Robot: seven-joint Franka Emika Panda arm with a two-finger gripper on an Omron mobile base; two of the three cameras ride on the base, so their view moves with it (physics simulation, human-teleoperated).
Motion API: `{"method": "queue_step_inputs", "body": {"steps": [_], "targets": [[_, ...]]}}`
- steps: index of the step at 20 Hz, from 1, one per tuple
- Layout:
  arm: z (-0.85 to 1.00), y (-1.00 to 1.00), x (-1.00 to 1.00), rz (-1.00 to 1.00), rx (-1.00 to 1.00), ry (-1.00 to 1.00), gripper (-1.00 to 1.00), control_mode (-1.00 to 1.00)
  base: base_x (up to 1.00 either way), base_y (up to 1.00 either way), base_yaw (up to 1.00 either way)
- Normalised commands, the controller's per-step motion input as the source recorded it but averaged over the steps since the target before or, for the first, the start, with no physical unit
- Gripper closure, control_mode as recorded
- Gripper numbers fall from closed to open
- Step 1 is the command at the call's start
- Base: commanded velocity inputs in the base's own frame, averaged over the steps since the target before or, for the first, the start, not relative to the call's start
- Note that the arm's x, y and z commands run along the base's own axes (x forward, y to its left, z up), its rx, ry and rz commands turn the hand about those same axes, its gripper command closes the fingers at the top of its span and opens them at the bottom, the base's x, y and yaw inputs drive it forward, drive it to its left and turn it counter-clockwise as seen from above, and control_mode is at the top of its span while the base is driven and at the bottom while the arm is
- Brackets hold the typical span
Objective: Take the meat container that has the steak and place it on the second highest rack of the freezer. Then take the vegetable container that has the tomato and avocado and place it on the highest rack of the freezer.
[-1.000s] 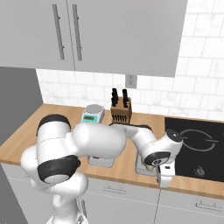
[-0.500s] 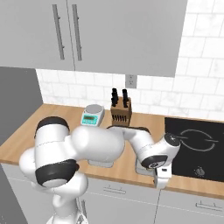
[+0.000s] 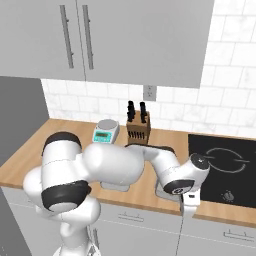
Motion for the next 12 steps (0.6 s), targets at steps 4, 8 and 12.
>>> {"method": "queue_step_inputs", "body": {"steps": [4, 8, 12], "targets": [[0.00, 0.12, -0.13, 0.00, 0.00, -0.03, -1.00, -1.00, 0.00, 0.00, 0.00], [-0.03, 0.36, -0.13, 0.00, -0.01, -0.02, -1.00, -1.00, 0.00, 0.00, 0.00], [-0.17, 0.51, 0.00, 0.00, -0.03, 0.00, -1.00, -1.00, 0.00, 0.00, 0.00]]}}
